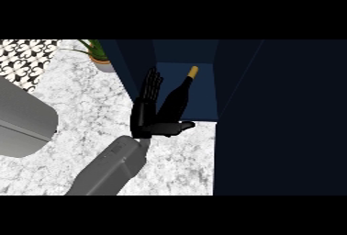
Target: Pick up the wine, place it into the cabinet and close the cabinet
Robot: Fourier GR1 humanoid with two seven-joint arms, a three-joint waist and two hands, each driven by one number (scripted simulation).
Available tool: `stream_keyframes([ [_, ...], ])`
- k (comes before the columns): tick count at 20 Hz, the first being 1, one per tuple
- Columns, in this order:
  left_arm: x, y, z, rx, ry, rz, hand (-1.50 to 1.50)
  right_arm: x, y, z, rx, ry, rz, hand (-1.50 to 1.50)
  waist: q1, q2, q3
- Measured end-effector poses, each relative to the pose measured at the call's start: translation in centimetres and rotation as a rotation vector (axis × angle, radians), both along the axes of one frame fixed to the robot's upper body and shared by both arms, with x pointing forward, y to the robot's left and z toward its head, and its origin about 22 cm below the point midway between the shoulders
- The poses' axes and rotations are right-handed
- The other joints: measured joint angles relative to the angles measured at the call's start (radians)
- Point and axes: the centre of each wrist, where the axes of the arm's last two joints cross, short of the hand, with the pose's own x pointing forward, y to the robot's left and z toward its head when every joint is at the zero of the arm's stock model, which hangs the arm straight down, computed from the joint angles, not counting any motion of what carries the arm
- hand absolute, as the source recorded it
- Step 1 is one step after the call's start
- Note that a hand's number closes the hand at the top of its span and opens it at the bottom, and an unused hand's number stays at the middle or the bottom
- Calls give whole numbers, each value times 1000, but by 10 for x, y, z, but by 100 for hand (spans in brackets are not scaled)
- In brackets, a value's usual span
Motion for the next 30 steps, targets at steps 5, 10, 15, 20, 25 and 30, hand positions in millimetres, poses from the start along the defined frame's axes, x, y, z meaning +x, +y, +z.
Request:
stream_keyframes([
  [5, -34, 16, 29, 8, -13, -55, -150, -2, 9, 2, 4, -6, 5, -150, -2, 0, 1],
  [10, -81, 26, 54, 0, -20, -70, -150, -5, 8, 6, -3, -14, 12, -150, -11, 3, 1],
  [15, -117, 37, 65, -15, -26, -74, -150, -3, 14, 9, -29, -19, 30, 150, -19, 7, 1],
  [20, -144, 50, 85, -19, -43, -49, -150, -6, 5, 8, -142, -16, 111, 150, -19, 7, 1],
  [25, -164, 70, 87, -2, -47, 22, -150, -15, 13, 15, -247, 8, 271, 150, -17, 7, 0],
  [30, -187, 100, 94, 12, -55, 83, -150, -26, 25, 4, -253, 102, 383, 150, -16, 6, 0],
])
